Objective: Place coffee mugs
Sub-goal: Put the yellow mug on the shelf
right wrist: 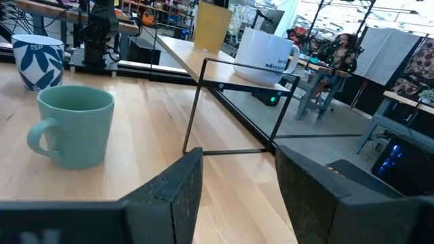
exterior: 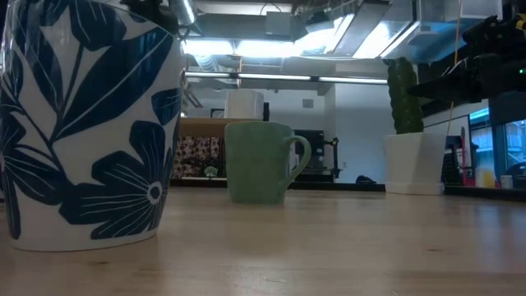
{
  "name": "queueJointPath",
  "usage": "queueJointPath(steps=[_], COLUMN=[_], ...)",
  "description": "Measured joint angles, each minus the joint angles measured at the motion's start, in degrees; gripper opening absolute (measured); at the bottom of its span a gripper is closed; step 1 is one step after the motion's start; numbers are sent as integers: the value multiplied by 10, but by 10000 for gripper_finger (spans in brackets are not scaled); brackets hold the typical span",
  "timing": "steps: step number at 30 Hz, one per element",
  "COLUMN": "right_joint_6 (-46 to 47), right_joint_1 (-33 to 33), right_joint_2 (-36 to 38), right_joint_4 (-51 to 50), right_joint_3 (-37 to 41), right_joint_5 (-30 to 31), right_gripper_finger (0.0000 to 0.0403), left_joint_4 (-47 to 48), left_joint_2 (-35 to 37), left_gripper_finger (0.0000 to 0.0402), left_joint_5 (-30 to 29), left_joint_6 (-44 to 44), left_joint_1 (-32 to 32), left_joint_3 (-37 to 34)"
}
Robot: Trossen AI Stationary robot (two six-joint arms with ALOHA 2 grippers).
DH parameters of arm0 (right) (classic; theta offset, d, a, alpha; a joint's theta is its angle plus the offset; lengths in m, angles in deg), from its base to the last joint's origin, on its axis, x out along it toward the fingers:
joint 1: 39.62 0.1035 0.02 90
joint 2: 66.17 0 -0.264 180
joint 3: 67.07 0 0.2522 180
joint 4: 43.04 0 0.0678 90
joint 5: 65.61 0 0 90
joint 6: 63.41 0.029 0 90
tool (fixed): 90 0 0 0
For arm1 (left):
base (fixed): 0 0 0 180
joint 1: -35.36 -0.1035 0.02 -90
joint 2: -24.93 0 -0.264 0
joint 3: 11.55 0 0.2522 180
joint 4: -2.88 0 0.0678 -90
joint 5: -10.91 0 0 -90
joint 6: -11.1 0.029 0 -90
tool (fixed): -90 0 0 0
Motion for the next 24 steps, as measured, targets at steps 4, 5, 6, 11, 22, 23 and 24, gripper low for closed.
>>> queueJointPath(steps=[4, 5, 6, 11, 22, 23, 24], right_joint_6=[0, 0, 1, 1, 1, 1, 1], right_joint_1=[0, 0, 0, 0, 0, 0, 0], right_joint_2=[0, 0, 0, 0, 0, 0, 0], right_joint_4=[0, 0, 0, 0, 0, 0, 0], right_joint_3=[0, 0, 0, 0, 0, 0, 0], right_joint_5=[0, 0, 0, 0, 0, 0, 0], right_gripper_finger=[177, 177, 177, 177, 177, 177, 177], left_joint_4=[24, 33, 44, 122, 135, 135, 130], left_joint_2=[1, 1, 1, 3, 47, 47, 47], left_gripper_finger=[159, 159, 159, 151, 3, 2, 1], left_joint_5=[-6, -6, -6, 72, 214, 200, 185], left_joint_6=[-2, -2, -3, -33, -86, -92, -96], left_joint_1=[2, 2, 2, 14, 175, 191, 207], left_joint_3=[55, 69, 84, 164, 156, 147, 135])
